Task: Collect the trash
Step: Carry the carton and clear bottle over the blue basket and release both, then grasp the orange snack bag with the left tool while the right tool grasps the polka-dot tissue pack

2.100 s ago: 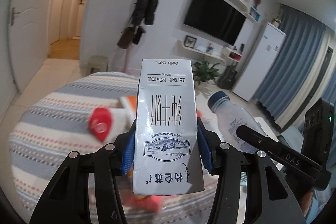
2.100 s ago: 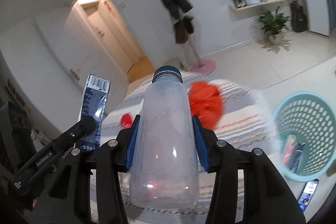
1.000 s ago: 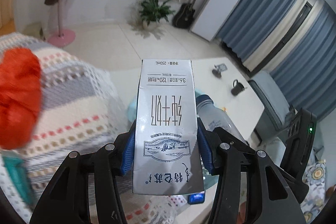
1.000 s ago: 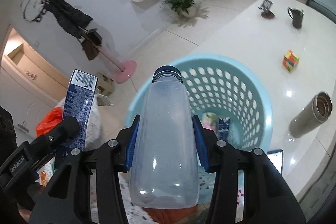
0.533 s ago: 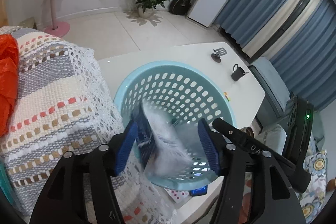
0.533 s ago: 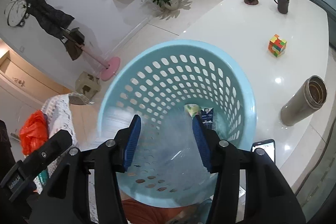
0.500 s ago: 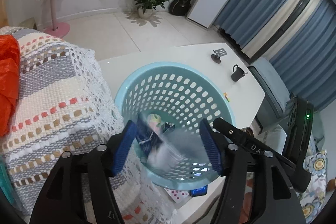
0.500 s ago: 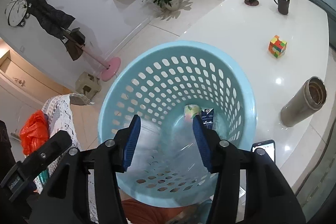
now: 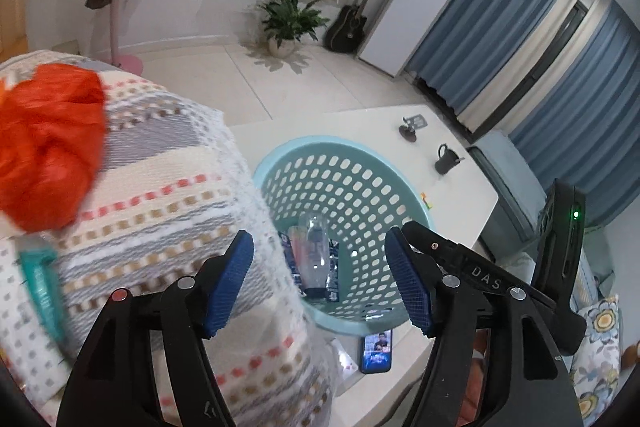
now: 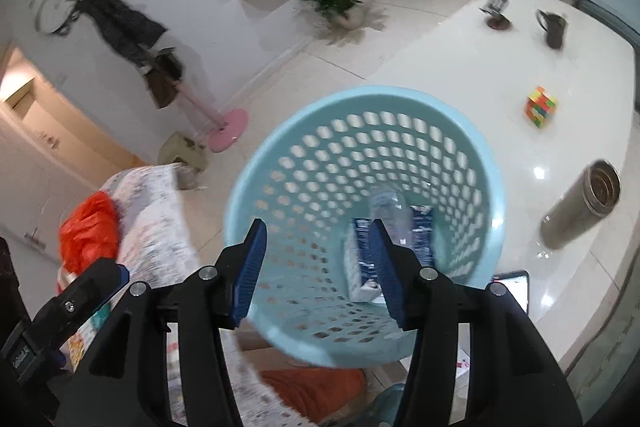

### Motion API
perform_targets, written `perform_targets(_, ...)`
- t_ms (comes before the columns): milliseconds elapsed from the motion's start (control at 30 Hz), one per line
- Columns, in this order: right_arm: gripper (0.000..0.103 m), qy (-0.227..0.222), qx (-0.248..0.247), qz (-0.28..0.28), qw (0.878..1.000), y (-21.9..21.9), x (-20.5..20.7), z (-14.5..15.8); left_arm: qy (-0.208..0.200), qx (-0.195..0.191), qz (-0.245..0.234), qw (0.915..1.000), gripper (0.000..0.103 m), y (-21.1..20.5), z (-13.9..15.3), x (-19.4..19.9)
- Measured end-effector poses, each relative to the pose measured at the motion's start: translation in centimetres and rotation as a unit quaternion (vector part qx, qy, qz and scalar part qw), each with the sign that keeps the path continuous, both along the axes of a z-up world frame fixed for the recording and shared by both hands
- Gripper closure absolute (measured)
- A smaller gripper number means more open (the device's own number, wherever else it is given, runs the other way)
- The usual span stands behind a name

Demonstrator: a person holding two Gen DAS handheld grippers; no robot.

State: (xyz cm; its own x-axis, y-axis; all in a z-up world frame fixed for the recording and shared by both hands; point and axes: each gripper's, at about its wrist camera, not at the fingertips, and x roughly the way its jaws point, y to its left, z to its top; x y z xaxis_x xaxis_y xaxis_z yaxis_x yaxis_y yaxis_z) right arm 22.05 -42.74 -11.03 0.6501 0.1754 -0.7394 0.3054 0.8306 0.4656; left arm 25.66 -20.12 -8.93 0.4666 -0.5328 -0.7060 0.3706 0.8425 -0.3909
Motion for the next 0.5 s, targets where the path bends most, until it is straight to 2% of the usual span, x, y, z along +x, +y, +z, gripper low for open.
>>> perform_targets(200,0.053,-0.050,-0.035,0.063,0.996,4.9,-0.7,4.3,-0.041,-0.014,0.034,0.9985,0.036,4.8,3.1,-3.2)
perform_targets(367,0.053,-0.074,-0.047,0.112,0.990,9.7,-1.0,6.8,-0.078,-0.016,0.084,0.9933,0.036,11.0,5.6,-6.4)
perform_targets(500,0.053,-0.082,-0.061,0.156,0.982,14.5,-1.1,7.9,-0.092,0.009,0.141,0.9857,0.036,16.1,6.5,-8.2)
